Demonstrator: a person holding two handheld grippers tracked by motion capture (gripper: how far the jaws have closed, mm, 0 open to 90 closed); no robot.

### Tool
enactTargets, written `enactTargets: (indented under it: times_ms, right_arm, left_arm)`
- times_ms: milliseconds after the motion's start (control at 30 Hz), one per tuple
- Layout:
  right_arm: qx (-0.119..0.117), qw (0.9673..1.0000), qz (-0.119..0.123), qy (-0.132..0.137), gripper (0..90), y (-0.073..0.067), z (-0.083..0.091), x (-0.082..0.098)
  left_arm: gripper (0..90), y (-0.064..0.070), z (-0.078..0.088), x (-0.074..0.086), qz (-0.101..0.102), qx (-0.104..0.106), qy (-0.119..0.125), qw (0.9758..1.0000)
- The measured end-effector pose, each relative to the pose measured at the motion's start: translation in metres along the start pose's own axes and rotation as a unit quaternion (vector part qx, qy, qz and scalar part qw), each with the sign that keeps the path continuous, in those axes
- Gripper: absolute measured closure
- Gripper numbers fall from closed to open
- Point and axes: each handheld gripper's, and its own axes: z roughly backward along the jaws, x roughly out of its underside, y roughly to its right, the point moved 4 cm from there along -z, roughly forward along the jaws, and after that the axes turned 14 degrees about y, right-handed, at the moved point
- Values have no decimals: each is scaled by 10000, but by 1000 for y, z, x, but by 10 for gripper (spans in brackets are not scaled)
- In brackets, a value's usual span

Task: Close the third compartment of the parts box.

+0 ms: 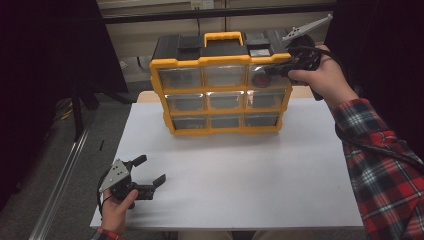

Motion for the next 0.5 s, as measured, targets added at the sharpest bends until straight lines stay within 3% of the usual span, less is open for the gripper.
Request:
enactTargets:
  times_ms: [33,500]
  right_arm:
    - [6,10000,-7,-10,900,0,0,0]
    - [61,9999,-78,109,900,3,-4,1]
  left_arm:
    - [20,1,-1,0,81,-30,56,9999]
    - [19,0,1,0,-17,-71,-31,10000]
